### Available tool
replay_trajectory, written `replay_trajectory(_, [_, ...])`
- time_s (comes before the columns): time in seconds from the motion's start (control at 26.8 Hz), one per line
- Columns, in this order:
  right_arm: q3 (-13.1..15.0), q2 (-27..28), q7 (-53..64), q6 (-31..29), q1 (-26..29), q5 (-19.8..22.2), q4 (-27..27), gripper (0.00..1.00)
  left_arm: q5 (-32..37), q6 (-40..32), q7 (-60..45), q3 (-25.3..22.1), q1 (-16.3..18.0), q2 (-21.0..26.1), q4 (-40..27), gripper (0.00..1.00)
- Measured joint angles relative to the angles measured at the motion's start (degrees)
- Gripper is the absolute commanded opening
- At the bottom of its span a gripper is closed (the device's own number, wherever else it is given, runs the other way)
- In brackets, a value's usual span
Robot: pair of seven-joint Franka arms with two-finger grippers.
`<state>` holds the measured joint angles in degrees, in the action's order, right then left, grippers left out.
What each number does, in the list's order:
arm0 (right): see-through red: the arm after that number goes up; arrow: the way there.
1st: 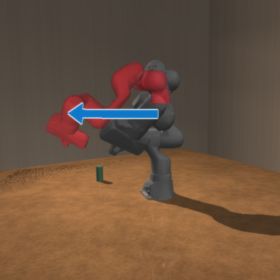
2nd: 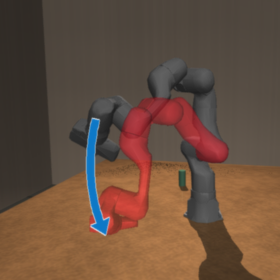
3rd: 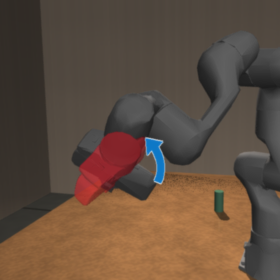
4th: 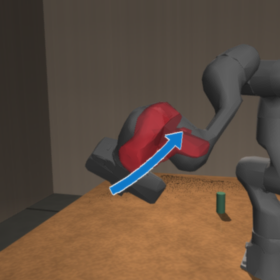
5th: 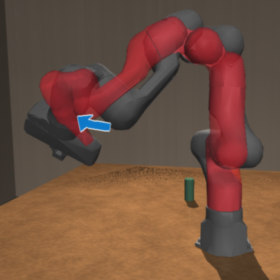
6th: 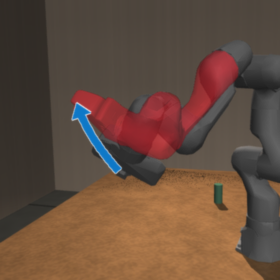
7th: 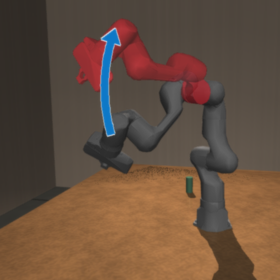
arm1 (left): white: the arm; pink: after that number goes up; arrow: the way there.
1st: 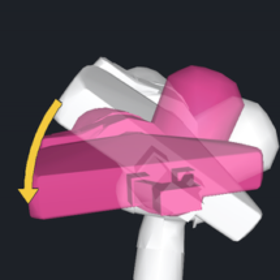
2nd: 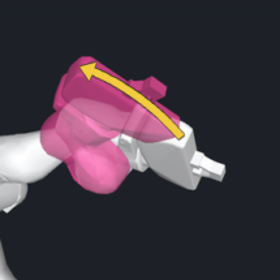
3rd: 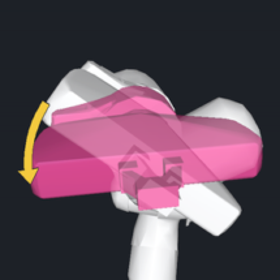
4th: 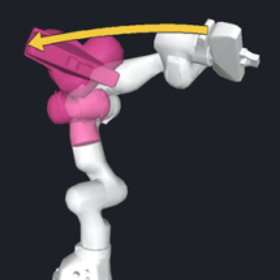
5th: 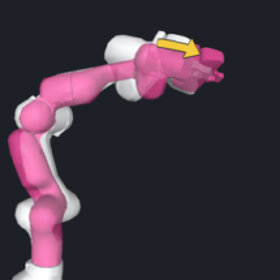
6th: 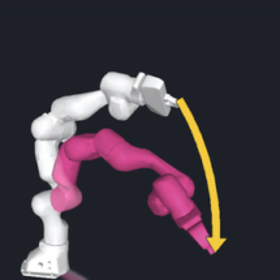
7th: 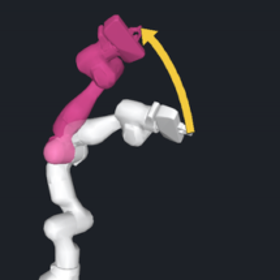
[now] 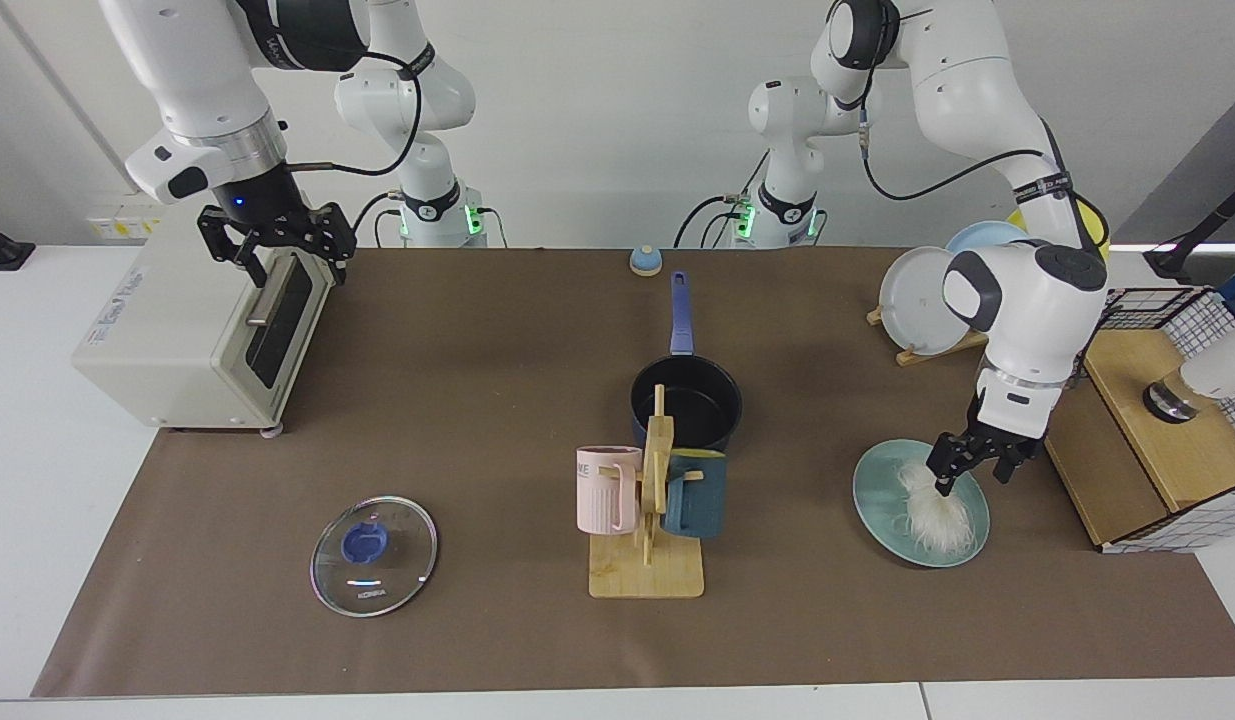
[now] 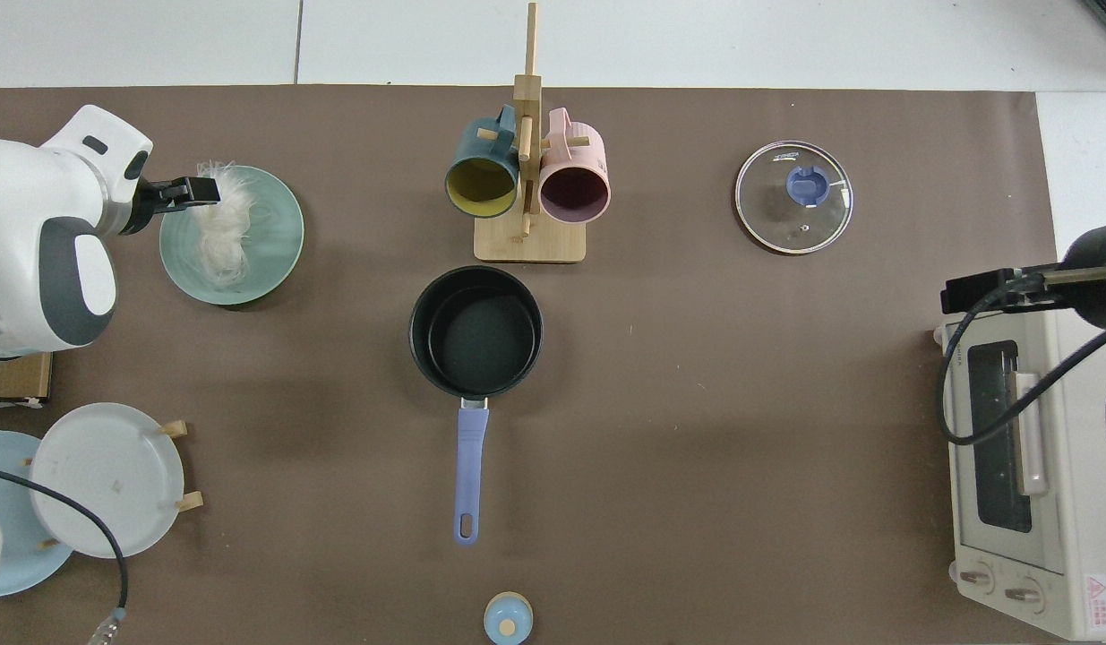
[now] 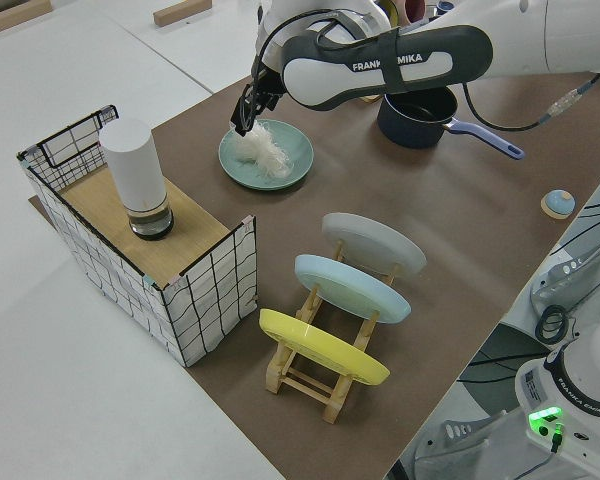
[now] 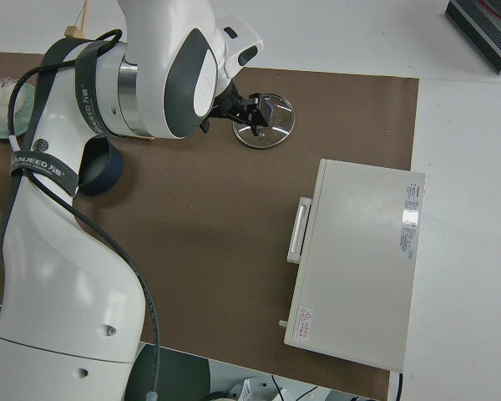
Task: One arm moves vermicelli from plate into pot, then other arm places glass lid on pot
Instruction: 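Grasp the white vermicelli on the teal plate with the left gripper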
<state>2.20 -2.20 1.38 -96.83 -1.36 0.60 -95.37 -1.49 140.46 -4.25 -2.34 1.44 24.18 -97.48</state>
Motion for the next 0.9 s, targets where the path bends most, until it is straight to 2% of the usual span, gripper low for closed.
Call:
replay_trajectory(0.52, [0.0,0.0,0.0,0.0,0.0,0.0,0.0,1.00,0.0,1.6,-0.2,2.0,0.1,4.0,0.3,0.99])
replay_trajectory(0.75, [0.0,0.0,0.0,0.0,0.0,0.0,0.0,1.00,0.0,2.3,1.0,2.0,1.2,5.9,0.3,0.99])
replay_trajectory(0.9, [0.0,0.0,0.0,0.0,0.0,0.0,0.0,1.00,0.0,4.8,0.8,2.6,1.3,7.5,0.4,0.99])
